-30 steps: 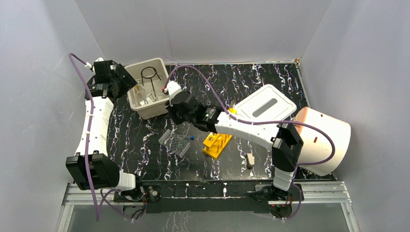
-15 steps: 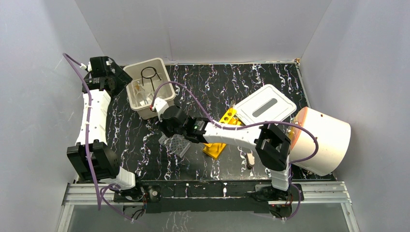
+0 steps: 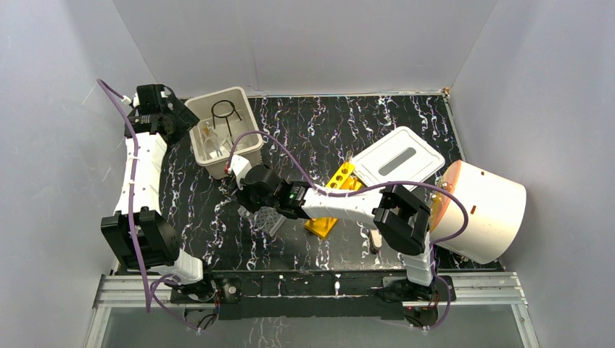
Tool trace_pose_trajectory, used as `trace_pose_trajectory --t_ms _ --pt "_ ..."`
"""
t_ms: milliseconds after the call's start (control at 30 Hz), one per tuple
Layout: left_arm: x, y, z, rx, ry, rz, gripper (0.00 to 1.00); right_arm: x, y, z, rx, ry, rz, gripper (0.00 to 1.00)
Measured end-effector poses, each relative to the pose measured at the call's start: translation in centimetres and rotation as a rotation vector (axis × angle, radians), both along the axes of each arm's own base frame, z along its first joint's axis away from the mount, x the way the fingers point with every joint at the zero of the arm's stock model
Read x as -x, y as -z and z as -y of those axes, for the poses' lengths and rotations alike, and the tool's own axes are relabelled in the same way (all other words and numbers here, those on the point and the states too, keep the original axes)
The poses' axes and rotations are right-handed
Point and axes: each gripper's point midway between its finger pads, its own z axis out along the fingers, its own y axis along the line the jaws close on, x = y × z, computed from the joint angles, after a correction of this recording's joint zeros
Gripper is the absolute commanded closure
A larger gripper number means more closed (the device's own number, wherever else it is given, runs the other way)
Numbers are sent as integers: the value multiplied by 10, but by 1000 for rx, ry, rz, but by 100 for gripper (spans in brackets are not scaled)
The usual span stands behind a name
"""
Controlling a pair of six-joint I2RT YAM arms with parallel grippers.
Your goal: Organize the chemistry lab equipment
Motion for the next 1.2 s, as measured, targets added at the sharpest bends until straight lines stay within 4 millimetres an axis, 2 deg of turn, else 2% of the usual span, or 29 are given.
trace_pose_trajectory --t_ms 167,333,867,1067,1200 --pt "1 1 0 -2 1 -6 11 -1 6 -3 -4 0 2 77" --pt "2 1 0 -2 1 -8 11 -3 24 -5 13 4 -3 77" --pt "3 2 1 1 3 -14 11 -6 40 -2 28 23 5 71" --pt "2 -2 1 3 6 -8 11 -6 49 -3 41 19 2 63" --pt "1 -4 2 7 12 -4 11 -2 61 -4 65 -4 -17 49"
